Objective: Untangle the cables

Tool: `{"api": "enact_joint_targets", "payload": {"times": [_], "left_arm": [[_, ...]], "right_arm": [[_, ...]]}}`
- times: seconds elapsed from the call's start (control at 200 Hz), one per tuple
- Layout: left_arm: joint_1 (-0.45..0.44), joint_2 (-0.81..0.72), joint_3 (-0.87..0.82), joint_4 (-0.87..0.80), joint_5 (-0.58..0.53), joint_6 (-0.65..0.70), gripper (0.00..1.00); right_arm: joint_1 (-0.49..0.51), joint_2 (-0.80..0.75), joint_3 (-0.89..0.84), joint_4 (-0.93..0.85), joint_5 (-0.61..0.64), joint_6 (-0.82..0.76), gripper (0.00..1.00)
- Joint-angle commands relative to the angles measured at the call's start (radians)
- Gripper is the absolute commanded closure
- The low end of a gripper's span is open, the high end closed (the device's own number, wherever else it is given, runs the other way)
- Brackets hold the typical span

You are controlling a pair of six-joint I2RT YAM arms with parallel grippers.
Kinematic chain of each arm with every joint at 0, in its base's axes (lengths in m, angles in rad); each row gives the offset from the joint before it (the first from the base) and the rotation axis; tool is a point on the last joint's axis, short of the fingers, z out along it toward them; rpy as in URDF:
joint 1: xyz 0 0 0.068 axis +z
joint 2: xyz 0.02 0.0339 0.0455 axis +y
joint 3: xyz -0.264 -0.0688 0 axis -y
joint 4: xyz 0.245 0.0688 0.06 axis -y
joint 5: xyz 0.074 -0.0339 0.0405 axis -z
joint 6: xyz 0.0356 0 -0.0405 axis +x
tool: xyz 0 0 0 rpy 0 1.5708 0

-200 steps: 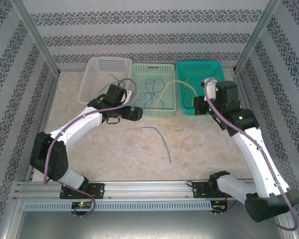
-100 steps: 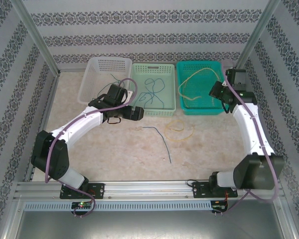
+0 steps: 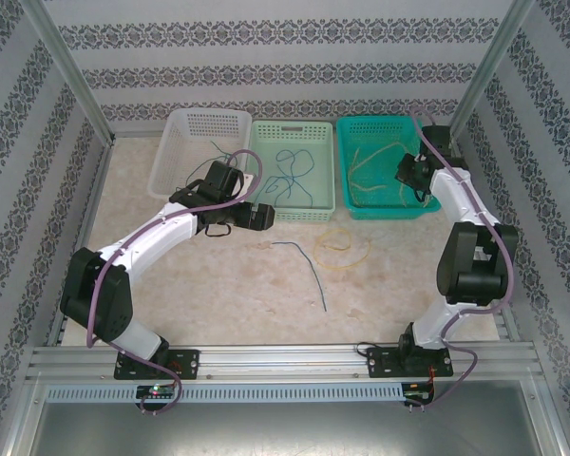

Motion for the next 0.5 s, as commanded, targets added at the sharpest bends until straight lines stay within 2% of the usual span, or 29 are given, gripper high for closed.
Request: {"api": "enact_joint_targets", "payload": {"times": [0.0,0.025,0.05,0.24,0.495], "left_arm": [[0.011,-0.013,-0.004,0.011,-0.010,-0.012,0.00],[0.010,-0.012,-0.005,0.012,-0.009,-0.013,0.00],[0.010,-0.010,-0.005,0.012,-0.009,-0.013,0.00],[0.009,0.002,-0.003,0.021,0.001,-0.024,0.00],[0.010,0.009,-0.006,0.030,0.006,-0.033,0.00]], "right_arm": [[0.006,-0.006,0.037,0.033,-0.015,-0.025,0.42],[0.009,-0.009,0.038,0.034,-0.022,-0.036,0.30],[0.012,-0.015,0.038,0.035,-0.031,-0.047,0.27],[0.037,-0.105,0.034,0.049,-0.071,-0.107,0.14],[0.100,-0.261,0.005,0.016,-0.133,-0.150,0.06]]}}
